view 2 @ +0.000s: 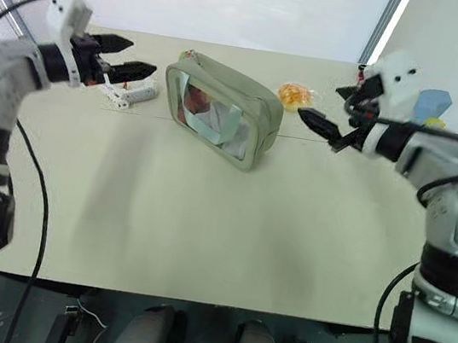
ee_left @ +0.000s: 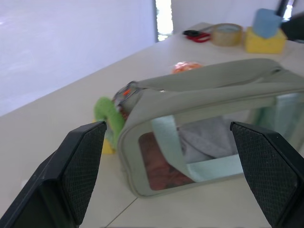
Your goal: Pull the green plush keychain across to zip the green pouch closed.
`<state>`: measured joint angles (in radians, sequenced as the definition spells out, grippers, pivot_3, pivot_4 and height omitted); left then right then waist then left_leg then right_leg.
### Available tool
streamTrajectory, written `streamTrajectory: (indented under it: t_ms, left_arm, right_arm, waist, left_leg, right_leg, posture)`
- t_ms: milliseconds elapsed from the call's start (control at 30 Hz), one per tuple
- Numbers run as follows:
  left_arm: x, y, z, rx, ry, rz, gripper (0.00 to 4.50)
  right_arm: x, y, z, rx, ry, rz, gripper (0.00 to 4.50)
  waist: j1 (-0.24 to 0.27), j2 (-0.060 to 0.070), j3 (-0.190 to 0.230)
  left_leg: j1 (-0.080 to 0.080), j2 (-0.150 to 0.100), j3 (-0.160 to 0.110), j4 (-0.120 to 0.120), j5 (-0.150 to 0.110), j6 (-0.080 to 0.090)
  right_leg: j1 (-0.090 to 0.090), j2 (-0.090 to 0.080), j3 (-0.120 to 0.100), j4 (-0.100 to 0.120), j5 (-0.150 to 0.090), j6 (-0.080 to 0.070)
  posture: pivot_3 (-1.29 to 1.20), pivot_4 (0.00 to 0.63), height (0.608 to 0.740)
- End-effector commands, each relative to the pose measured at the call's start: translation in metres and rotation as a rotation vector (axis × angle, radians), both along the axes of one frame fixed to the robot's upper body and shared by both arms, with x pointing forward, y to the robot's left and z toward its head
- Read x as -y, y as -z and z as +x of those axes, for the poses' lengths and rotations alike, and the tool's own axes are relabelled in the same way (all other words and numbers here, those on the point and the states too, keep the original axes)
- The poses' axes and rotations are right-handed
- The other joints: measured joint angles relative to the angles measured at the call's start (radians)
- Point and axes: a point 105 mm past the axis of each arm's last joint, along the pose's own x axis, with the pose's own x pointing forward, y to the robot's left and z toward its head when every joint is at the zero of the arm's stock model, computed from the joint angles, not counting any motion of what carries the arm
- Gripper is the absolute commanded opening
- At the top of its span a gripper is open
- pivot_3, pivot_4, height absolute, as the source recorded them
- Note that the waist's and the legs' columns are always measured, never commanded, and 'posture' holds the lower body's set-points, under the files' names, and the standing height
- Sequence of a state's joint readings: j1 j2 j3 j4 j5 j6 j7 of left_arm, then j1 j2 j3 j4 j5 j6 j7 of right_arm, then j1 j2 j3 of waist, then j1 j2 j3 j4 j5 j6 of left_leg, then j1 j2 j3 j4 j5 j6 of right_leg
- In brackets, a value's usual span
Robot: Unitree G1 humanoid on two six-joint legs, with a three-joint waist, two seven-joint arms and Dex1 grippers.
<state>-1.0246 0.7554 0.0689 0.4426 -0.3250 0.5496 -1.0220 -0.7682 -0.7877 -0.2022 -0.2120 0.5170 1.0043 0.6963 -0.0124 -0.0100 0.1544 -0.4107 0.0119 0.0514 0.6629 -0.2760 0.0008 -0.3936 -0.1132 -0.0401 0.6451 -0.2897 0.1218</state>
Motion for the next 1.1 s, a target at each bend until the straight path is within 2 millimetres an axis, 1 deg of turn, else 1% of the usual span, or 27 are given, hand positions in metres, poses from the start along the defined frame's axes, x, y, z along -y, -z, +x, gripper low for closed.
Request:
streamTrajectory:
  t_ms: [33,133,200,267,367,433,600,700,800,867,933,1000,1033,1100]
  left_arm:
    - [-0.007,-0.007,-0.002,0.032,0.014,0.045,4.45]
    - [-0.017,-0.005,-0.002,0.03,-0.008,0.059,4.45]
    - [-0.026,-0.01,-0.004,0.041,-0.024,0.063,4.45]
    - [-0.032,-0.013,-0.005,0.05,-0.038,0.068,4.45]
    - [-0.043,-0.014,-0.005,0.048,-0.076,0.056,4.45]
    - [-0.045,-0.013,-0.008,0.042,-0.077,0.054,4.45]
    - [-0.045,-0.012,-0.016,0.035,-0.058,0.049,4.45]
    - [-0.042,-0.01,-0.019,0.026,-0.045,0.056,4.45]
    - [-0.036,-0.012,-0.027,0.007,0.011,0.053,4.45]
    - [-0.03,-0.014,-0.032,-0.005,0.052,0.045,4.45]
    - [-0.02,-0.015,-0.037,-0.008,0.101,0.052,4.45]
    - [-0.013,-0.014,-0.037,0.001,0.113,0.057,4.45]
    - [-0.011,-0.014,-0.037,0.003,0.114,0.055,4.45]
    - [-0.009,-0.014,-0.039,0.007,0.119,0.05,4.45]
  right_arm:
    - [0.001,-0.011,-0.002,0.04,-0.013,-0.021,4.5]
    - [0.003,-0.014,-0.001,0.049,-0.001,-0.025,4.5]
    - [0.001,-0.019,-0.005,0.058,-0.016,-0.028,4.5]
    - [0.0,-0.022,-0.008,0.064,-0.025,-0.03,4.5]
    - [0.006,-0.019,-0.007,0.057,0.004,-0.034,4.5]
    - [0.005,-0.017,-0.008,0.05,-0.001,-0.031,4.5]
    - [-0.007,-0.02,-0.013,0.046,-0.056,-0.018,4.5]
    - [-0.023,-0.021,-0.011,0.047,-0.1,-0.018,4.5]
    - [-0.054,-0.028,-0.001,0.057,-0.154,0.009,4.5]
    - [-0.072,-0.03,0.005,0.062,-0.19,0.0,4.5]
    - [-0.095,-0.026,0.018,0.063,-0.209,-0.023,4.5]
    - [-0.116,-0.023,0.029,0.054,-0.226,-0.029,4.5]
    - [-0.122,-0.02,0.034,0.049,-0.228,-0.035,4.5]
    - [-0.13,-0.007,0.043,0.028,-0.23,-0.079,4.5]
  waist:
    - [-0.001,0.0,0.0]
    - [-0.002,0.0,0.001]
    - [-0.002,-0.001,0.001]
    - [-0.001,-0.001,0.001]
    - [0.003,-0.001,0.001]
    - [0.002,-0.002,0.002]
    - [0.0,-0.002,0.002]
    - [0.0,-0.002,0.002]
    - [-0.008,-0.002,0.002]
    - [-0.009,-0.002,0.002]
    - [-0.008,-0.002,0.002]
    - [-0.008,-0.002,0.002]
    - [-0.007,-0.002,0.002]
    - [-0.002,-0.002,0.002]
  left_leg:
    - [0.0,0.0,0.0,0.0,0.0,0.0]
    - [0.0,0.001,0.001,0.0,0.0,0.0]
    - [-0.002,0.001,0.0,0.0,0.0,0.0]
    - [-0.007,0.001,0.0,0.002,0.0,-0.001]
    - [-0.011,0.001,0.0,0.004,0.001,-0.001]
    - [-0.012,0.001,0.0,0.004,0.001,-0.001]
    - [-0.013,0.001,0.0,0.004,0.001,-0.001]
    - [-0.013,0.001,0.0,0.004,0.004,-0.007]
    - [-0.013,0.001,0.0,0.004,0.004,-0.007]
    - [-0.013,0.002,0.0,0.003,0.004,-0.007]
    - [-0.014,0.002,0.0,0.003,0.005,-0.008]
    - [-0.014,0.002,0.0,0.004,0.005,-0.008]
    - [-0.014,0.002,0.0,0.004,0.005,-0.009]
    - [-0.015,0.002,-0.001,0.004,0.005,-0.009]
  right_leg:
    - [0.0,0.0,0.0,0.0,0.0,0.0]
    - [-0.001,0.0,0.0,0.001,0.0,0.0]
    - [-0.003,0.0,0.0,0.001,0.0,0.0]
    - [-0.007,0.0,0.0,0.002,0.0,0.0]
    - [-0.011,0.0,0.0,0.003,0.0,0.0]
    - [-0.011,0.0,0.0,0.003,0.0,0.0]
    - [-0.012,0.0,0.0,0.003,0.0,0.0]
    - [-0.012,0.0,0.0,0.003,0.0,0.0]
    - [-0.013,0.0,0.0,0.004,0.0,0.0]
    - [-0.015,0.0,0.0,0.005,0.0,0.0]
    - [-0.015,0.001,0.0,0.005,0.0,0.0]
    - [-0.015,0.001,0.001,0.005,0.0,0.0]
    - [-0.015,0.0,0.001,0.005,0.0,0.0]
    - [-0.015,0.0,0.0,0.005,0.0,0.0]
  posture:
    - [0.0,0.15,0.74]
    - [0.0,0.15,0.74]
    - [0.0,0.15,0.74]
    - [0.0,0.15,0.74]
    - [0.0,0.15,0.74]
    - [0.0,0.15,0.74]
    - [0.0,0.15,0.74]
    - [0.0,0.15,0.74]
    - [0.0,0.15,0.74]
    - [0.0,0.15,0.74]
    - [0.0,0.15,0.74]
    - [0.0,0.15,0.74]
    - [0.0,0.15,0.74]
    - [0.0,0.15,0.74]
